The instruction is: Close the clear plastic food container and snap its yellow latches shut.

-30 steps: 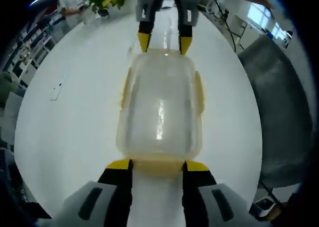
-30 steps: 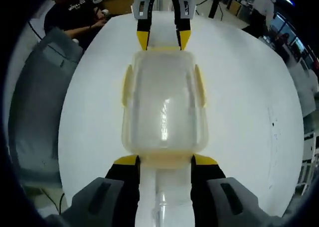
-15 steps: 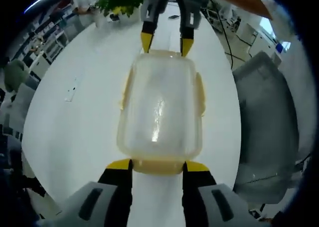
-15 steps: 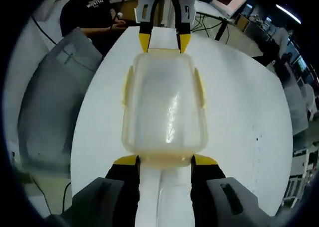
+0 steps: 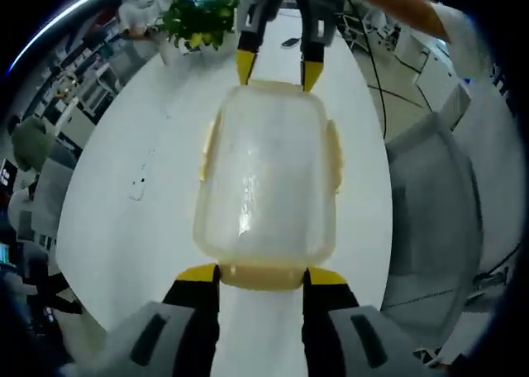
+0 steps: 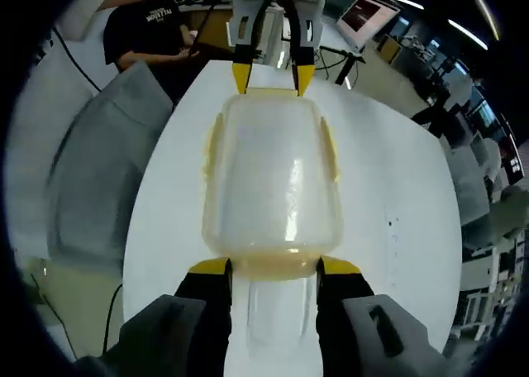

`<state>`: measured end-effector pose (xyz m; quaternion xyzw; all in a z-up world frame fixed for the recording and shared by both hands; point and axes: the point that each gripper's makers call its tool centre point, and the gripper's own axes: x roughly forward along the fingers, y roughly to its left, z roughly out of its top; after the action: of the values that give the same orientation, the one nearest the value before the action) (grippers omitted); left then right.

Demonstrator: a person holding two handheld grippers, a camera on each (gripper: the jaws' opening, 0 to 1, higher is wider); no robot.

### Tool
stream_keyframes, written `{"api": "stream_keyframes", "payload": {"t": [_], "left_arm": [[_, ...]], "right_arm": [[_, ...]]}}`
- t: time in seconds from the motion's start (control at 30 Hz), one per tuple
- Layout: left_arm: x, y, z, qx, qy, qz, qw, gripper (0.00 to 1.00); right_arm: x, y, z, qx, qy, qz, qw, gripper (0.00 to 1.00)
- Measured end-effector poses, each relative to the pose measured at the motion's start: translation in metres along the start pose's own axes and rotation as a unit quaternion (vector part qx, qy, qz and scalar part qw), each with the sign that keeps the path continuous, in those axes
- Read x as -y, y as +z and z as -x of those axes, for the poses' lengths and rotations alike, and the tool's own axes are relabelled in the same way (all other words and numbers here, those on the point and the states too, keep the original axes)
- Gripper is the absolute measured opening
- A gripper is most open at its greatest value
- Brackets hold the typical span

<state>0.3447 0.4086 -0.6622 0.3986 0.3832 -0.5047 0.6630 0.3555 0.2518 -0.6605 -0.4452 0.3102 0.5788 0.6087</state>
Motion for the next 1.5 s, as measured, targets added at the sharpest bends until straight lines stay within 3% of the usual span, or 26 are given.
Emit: {"api": "stream_keyframes", "payload": {"t": [0.23,0.33,0.5,0.7,1.1,1.5], "left_arm": [[-0.020,0.038,-0.002,0.011,0.003,-0.016,0.9998,0.33],[-0.013,0.052,-0.007,0.015,-0.001,-0.021,0.9997,0.33],[-0.011,0.082,-0.029,0.026,-0.006,-0.030,0.9992,0.33],[-0.009,0.108,-0.059,0.035,-0.022,-0.037,0.9984,0.33],[-0.024,0.133,-0.109,0.038,-0.043,-0.032,0.9978,0.33],[-0.026,0.135,-0.160,0.003,-0.074,-0.021,0.9971,0.33]], "right_arm": [[0.007,-0.024,0.032,-0.002,-0.021,-0.010,0.9997,0.36],[0.010,-0.040,0.040,-0.009,-0.023,-0.018,0.9995,0.36],[0.009,-0.074,0.047,-0.025,-0.029,-0.029,0.9988,0.36],[0.006,-0.108,0.047,-0.040,-0.024,-0.042,0.9980,0.36],[0.016,-0.157,0.028,-0.054,-0.007,-0.057,0.9969,0.36],[0.017,-0.196,-0.007,-0.075,0.022,-0.065,0.9948,0.36]]}}
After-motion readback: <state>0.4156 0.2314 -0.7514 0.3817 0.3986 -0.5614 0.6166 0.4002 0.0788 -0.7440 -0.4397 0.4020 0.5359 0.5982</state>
